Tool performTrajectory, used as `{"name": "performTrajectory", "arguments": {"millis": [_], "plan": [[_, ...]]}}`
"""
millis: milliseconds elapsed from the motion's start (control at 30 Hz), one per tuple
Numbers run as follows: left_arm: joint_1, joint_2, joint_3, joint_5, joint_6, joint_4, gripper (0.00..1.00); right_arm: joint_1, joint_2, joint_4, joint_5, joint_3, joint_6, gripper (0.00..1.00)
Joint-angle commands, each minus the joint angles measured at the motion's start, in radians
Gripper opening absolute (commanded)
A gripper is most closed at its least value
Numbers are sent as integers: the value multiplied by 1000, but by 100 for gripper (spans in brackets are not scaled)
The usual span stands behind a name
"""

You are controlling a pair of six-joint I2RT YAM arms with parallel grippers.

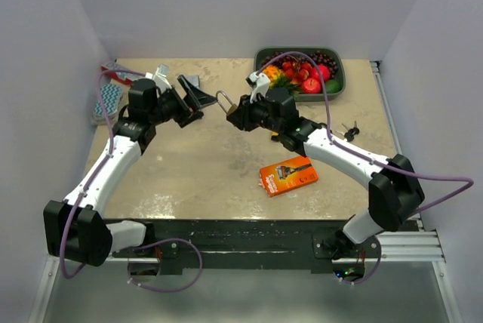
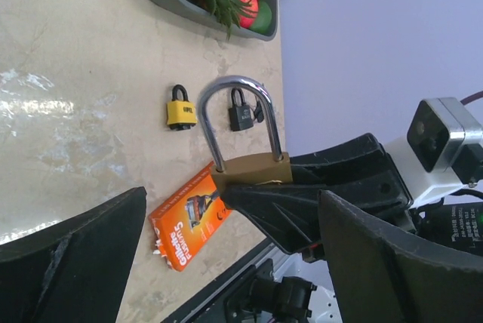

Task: Lock with the key
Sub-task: Lock the lock.

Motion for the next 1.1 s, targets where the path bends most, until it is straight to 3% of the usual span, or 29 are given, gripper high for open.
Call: {"name": "performTrajectory", "arguments": {"millis": [0,433,600,867,1000,1067], "plan": [[-57,9,7,-33,-53,27,99,22,-16,157,23,105,35,0],[-111,22,-50,-60,-93,137,99,81,5,180,3,111,33,0],[-112,-7,-119,-34,-141,291,99,91,2,177,10,99,36,0],[-112,11,-136,-2,-213,341,73,101,4,160,50,104,12,0],[-114,14,-139,10,-236,346,71,101,4,155,90,96,-1,0],[-116,16,-137,10,-239,346,78,101,5,158,95,93,-4,0]]}}
